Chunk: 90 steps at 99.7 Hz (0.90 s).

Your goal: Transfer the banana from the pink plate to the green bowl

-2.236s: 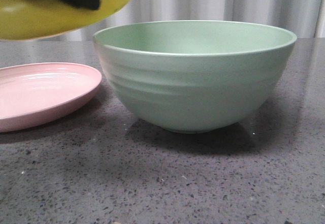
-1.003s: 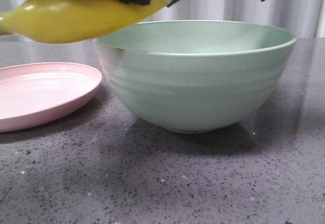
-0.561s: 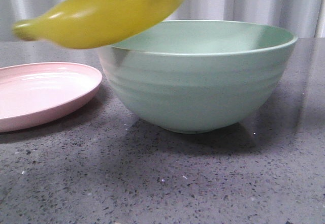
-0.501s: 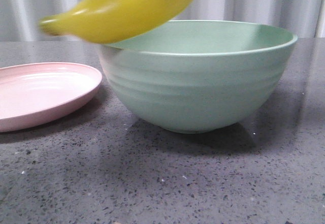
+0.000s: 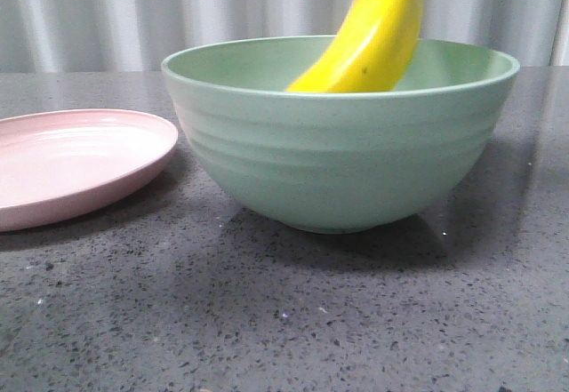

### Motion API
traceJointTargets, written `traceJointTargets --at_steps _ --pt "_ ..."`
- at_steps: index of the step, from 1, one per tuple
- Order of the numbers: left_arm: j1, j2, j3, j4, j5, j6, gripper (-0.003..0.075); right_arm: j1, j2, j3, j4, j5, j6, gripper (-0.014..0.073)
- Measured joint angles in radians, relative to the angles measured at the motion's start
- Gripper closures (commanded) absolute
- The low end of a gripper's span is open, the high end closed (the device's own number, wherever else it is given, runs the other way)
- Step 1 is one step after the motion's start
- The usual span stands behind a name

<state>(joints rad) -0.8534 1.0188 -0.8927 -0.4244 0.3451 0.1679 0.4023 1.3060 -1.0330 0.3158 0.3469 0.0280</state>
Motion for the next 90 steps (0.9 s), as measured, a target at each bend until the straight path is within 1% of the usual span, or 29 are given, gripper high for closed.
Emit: traceJointTargets --at_steps 13,20,45,55,61,65,66,67,73,74,76,78,80,81,84,85,87,90 --pt "0.0 0.0 0.0 0.0 0.0 0.0 0.0344 0.0 0.018 0.0 -0.002 0.004 0.0 0.0311" --pt "0.0 0.0 0.0 0.0 -0.001 0.0 0.0344 0.0 0.018 0.0 -0.009 0.002 0.0 0.0245" --pt "0.0 0.0 0.0 0.0 -0.028 0.0 0.0344 0.0 0.009 0.0 -0.043 -0.006 0.0 0.0241" --pt "0.0 0.0 0.0 0.023 -0.036 0.0 0.0345 0.0 -0.004 0.0 -0.064 -0.009 0.0 0.0241" --pt "0.0 0.0 0.0 0.038 -0.041 0.0 0.0363 0.0 -0.021 0.0 -0.078 -0.009 0.0 0.0242" --pt "0.0 0.0 0.0 0.045 -0.046 0.0 0.0388 0.0 -0.036 0.0 -0.086 -0.009 0.0 0.0251" --pt "0.0 0.0 0.0 0.045 -0.046 0.0 0.041 0.0 -0.039 0.0 -0.089 -0.009 0.0 0.0254" --pt "0.0 0.0 0.0 0.045 -0.048 0.0 0.041 0.0 -0.044 0.0 -0.091 -0.009 0.0 0.0263" --pt "0.0 0.0 0.0 0.051 -0.052 0.0 0.0503 0.0 -0.07 0.0 -0.114 -0.003 0.0 0.0323" --pt "0.0 0.0 0.0 0.051 -0.054 0.0 0.0514 0.0 -0.078 0.0 -0.12 -0.001 0.0 0.0343" --pt "0.0 0.0 0.0 0.051 -0.054 0.0 0.0564 0.0 -0.085 0.0 -0.129 0.004 0.0 0.0377" --pt "0.0 0.0 0.0 0.053 -0.055 0.0 0.0589 0.0 -0.097 0.0 -0.138 0.009 0.0 0.0414" --pt "0.0 0.0 0.0 0.055 -0.057 0.0 0.064 0.0 -0.109 0.0 -0.144 0.014 0.0 0.044" --pt "0.0 -0.002 0.0 0.055 -0.056 0.0 0.064 0.0 -0.117 0.0 -0.15 0.019 0.0 0.0466" --pt "0.0 -0.002 0.0 0.057 -0.056 0.0 0.0701 0.0 -0.134 0.0 -0.163 0.031 0.0 0.0518" --pt "0.0 -0.003 0.0 0.059 -0.056 0.0 0.0713 0.0 -0.138 0.0 -0.17 0.039 0.0 0.0544" --pt "0.0 -0.005 0.0 0.059 -0.056 0.0 0.0743 0.0 -0.151 0.0 -0.176 0.048 0.0 0.0569" --pt "0.0 -0.009 0.0 0.061 -0.056 0.0 0.0741 0.0 -0.168 0.0 -0.19 0.07 0.0 0.0627"
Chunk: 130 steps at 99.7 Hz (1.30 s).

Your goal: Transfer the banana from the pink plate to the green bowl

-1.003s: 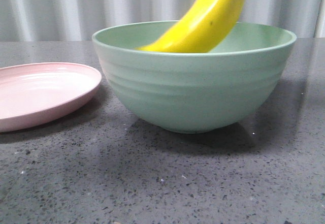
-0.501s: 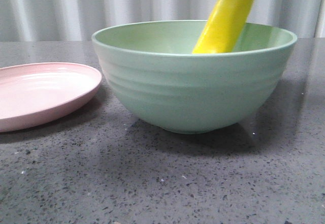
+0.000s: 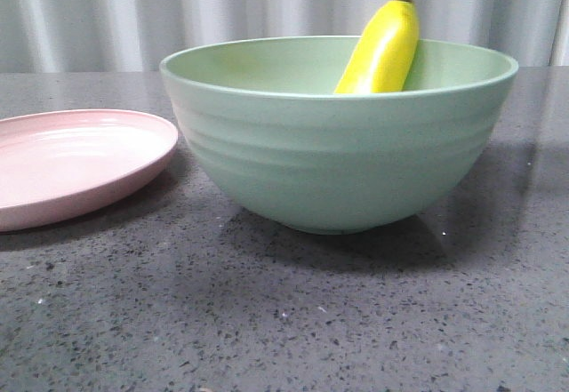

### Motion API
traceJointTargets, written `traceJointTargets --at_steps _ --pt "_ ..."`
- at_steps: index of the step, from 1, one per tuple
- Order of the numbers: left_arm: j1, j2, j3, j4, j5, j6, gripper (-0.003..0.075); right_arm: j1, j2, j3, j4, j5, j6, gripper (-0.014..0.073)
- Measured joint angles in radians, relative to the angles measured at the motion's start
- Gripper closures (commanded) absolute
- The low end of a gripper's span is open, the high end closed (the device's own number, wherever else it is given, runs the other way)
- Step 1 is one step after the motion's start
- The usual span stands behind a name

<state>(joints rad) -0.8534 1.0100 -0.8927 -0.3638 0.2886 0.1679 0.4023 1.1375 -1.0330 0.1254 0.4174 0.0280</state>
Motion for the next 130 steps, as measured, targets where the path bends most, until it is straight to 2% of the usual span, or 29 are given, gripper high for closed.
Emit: traceJointTargets --at_steps 3,25,55,89,112,130 --pt "0.0 -0.004 0.0 0.001 -0.001 0.0 0.0741 0.0 -0.022 0.0 -0.013 0.018 0.0 0.0667" --pt "-0.011 -0.056 0.081 0.002 -0.072 0.0 0.0741 0.0 -0.187 0.071 -0.068 0.053 0.0 0.0664" --pt "-0.024 -0.258 0.324 0.002 -0.26 0.001 0.0741 0.0 -0.473 0.366 -0.134 -0.122 0.0 0.0664" --pt "-0.024 -0.59 0.553 0.015 -0.277 0.001 0.0741 0.0 -0.815 0.697 -0.141 -0.335 0.0 0.0665" --pt "-0.024 -0.782 0.638 0.017 -0.275 0.001 0.0741 0.0 -0.96 0.792 -0.142 -0.349 0.0 0.0665" --pt "-0.024 -0.827 0.647 0.017 -0.27 0.001 0.0741 0.0 -0.972 0.822 -0.144 -0.349 0.0 0.0665"
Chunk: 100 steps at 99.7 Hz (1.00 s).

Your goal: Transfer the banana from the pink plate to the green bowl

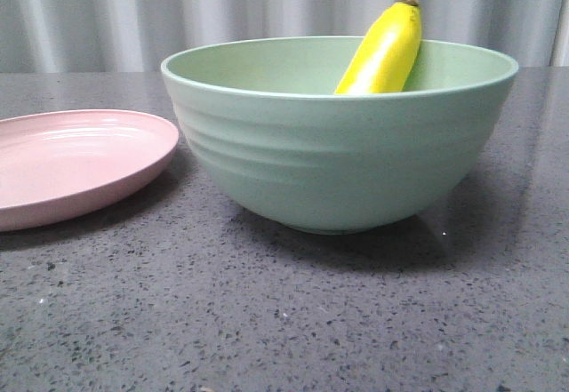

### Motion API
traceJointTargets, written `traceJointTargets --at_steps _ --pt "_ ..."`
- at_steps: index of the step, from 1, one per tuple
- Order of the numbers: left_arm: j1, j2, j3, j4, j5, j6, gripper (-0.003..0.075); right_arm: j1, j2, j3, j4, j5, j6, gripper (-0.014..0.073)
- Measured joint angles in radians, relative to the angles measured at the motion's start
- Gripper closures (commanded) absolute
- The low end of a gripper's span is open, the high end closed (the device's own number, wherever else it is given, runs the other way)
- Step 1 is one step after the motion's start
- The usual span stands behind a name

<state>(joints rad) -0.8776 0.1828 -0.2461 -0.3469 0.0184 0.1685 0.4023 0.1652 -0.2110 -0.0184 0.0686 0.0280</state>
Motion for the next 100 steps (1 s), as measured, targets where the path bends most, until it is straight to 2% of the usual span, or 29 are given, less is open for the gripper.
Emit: traceJointTargets --at_steps 42,56,69,84,100 --pt "0.0 -0.002 0.001 0.007 0.006 0.0 0.0741 0.0 0.0 0.006 0.0 -0.002 0.0 0.0665" --pt "0.027 -0.002 0.019 0.143 -0.018 0.002 0.0741 0.0 0.0 0.006 0.0 -0.001 0.0 0.0665" --pt "0.116 -0.002 0.073 0.227 -0.074 0.002 0.0741 0.0 0.0 0.006 0.0 -0.001 0.0 0.0665" --pt "0.273 -0.002 0.153 0.244 -0.197 0.002 0.0741 0.0 0.0 0.006 0.0 -0.001 0.0 0.0665" --pt "0.437 -0.007 0.23 0.244 -0.246 0.002 0.0741 0.0 0.0 0.006 0.0 -0.001 0.0 0.0665"
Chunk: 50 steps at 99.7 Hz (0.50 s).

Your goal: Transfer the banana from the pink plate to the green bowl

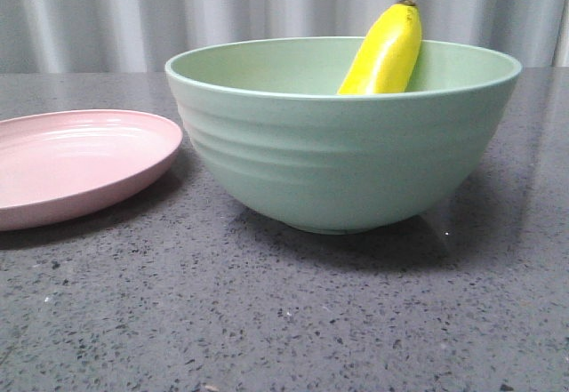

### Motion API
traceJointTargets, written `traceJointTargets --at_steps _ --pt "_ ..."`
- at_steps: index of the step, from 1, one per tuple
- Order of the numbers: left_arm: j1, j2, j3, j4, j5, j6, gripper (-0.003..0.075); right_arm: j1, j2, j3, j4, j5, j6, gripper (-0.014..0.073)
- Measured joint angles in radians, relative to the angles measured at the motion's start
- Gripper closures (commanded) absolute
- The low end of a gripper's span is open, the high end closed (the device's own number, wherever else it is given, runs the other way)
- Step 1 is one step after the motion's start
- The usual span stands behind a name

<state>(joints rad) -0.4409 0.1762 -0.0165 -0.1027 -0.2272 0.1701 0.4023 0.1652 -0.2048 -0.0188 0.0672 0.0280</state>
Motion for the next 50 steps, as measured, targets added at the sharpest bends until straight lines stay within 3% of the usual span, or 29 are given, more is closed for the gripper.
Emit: traceJointTargets --at_steps 23,50 --pt "0.17 -0.094 0.017 0.002 0.06 0.0 0.0741 0.0 0.0 0.0 0.0 -0.001 0.0 0.0665" --pt "0.349 -0.18 0.017 0.008 0.311 0.0 0.0741 0.0 0.0 0.0 0.0 -0.001 0.0 0.0665"
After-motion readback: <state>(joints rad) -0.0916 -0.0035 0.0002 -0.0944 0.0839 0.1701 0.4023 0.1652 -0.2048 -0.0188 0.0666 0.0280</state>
